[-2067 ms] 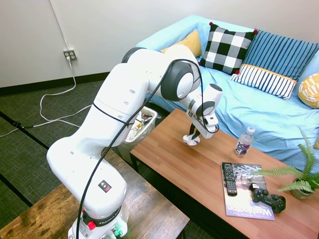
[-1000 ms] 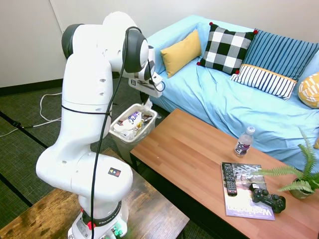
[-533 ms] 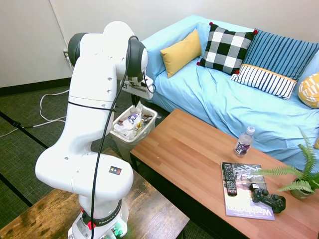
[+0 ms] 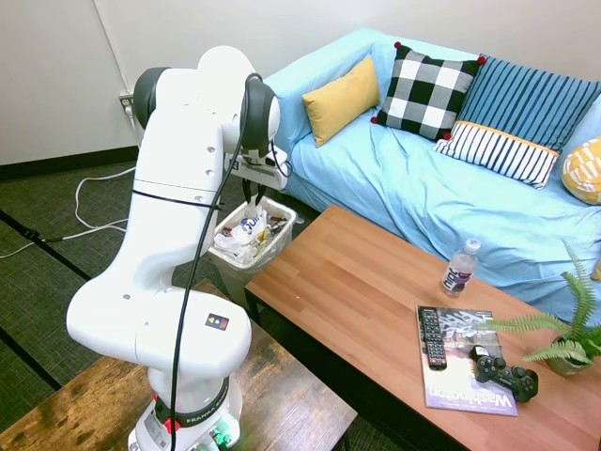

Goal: Throw the tissue in the trash bin

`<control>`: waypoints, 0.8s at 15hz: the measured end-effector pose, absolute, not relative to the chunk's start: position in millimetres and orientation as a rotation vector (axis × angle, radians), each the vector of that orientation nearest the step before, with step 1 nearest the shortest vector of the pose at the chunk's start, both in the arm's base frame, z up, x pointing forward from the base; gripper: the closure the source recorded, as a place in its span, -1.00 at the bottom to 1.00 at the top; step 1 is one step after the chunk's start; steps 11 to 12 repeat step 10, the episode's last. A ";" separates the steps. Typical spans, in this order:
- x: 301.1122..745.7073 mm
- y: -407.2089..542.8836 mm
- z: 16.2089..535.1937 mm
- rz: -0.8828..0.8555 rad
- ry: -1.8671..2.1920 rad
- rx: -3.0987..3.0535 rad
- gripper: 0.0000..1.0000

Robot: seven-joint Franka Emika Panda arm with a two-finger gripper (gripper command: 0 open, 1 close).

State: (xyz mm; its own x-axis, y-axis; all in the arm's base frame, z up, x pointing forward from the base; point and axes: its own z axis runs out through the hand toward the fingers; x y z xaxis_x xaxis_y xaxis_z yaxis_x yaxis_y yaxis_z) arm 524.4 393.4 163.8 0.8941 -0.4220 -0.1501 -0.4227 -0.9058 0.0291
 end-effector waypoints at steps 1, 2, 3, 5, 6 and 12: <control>524.2 393.6 163.9 0.241 0.680 -3.053 -1.00; 523.8 394.1 163.9 0.241 0.679 -3.054 -1.00; 523.2 394.8 163.8 0.242 0.677 -3.054 -1.00; 521.6 397.0 163.9 0.242 0.675 -3.055 -1.00; 520.8 398.4 164.1 0.241 0.674 -3.056 -1.00; 519.6 403.0 166.2 0.235 0.675 -3.054 -1.00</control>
